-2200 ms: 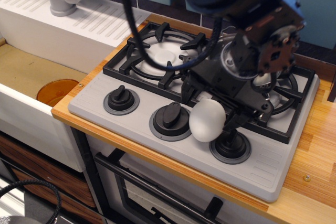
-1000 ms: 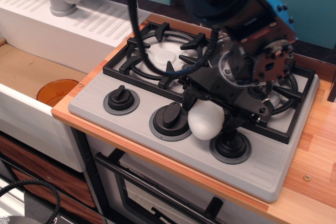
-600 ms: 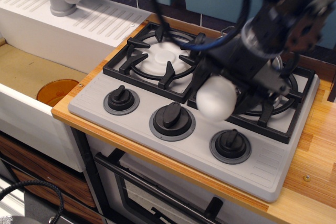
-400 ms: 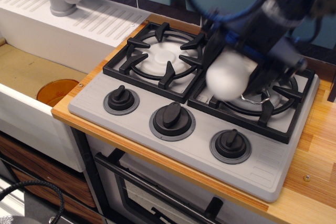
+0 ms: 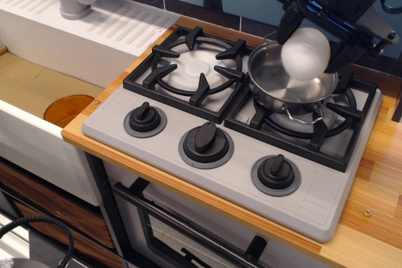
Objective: Put pot or pan on stove and put egg in pot or pan
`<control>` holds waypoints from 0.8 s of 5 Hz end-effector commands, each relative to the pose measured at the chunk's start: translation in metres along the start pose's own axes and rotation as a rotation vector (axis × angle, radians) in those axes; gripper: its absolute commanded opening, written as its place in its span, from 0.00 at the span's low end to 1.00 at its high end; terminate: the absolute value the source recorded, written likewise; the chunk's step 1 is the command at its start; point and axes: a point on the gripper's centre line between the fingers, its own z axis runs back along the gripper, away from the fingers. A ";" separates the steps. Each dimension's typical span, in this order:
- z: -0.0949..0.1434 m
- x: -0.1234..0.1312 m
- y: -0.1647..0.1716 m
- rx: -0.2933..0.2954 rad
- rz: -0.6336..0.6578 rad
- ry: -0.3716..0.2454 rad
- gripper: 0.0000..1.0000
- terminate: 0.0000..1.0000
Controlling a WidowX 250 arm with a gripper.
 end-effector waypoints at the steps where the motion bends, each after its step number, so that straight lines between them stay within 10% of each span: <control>1: -0.012 0.026 0.000 -0.057 0.025 -0.099 0.00 0.00; 2: -0.011 0.023 -0.001 -0.080 0.017 -0.095 1.00 0.00; 4: 0.018 0.014 0.005 -0.092 0.002 -0.032 1.00 0.00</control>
